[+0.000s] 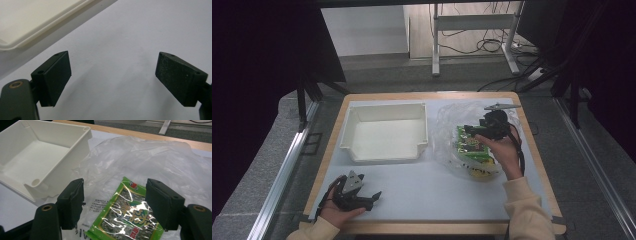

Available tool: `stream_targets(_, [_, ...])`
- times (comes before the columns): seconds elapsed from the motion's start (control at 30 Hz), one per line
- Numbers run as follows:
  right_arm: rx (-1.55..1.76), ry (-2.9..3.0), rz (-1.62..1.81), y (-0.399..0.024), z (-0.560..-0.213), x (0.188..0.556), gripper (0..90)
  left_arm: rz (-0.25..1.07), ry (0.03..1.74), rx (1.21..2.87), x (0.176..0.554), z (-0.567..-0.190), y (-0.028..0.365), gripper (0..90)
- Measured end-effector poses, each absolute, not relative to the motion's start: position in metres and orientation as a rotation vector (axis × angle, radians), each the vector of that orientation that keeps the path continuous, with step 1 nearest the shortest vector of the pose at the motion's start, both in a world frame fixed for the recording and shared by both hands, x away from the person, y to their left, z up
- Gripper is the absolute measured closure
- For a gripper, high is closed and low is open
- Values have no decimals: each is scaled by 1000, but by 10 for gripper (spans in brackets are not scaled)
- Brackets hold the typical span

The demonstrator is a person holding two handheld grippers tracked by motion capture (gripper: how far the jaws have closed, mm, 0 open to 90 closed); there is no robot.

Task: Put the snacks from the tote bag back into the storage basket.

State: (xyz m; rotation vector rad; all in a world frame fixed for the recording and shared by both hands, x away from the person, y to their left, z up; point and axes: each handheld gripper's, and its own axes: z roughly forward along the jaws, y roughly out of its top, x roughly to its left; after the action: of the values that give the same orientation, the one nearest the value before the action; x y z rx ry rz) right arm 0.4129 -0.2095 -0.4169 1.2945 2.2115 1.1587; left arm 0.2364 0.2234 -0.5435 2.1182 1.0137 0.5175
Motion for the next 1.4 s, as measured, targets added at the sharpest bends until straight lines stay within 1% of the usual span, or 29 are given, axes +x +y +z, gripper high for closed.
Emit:
stream_targets(0.4, [1407,2208,1080,-228,-434,426,323,522,1009,2119,236,-543,224,131])
stream_targets(1.4, [1536,2242,949,-242,-462,442,353,519,1011,2120,236,-544,223,127])
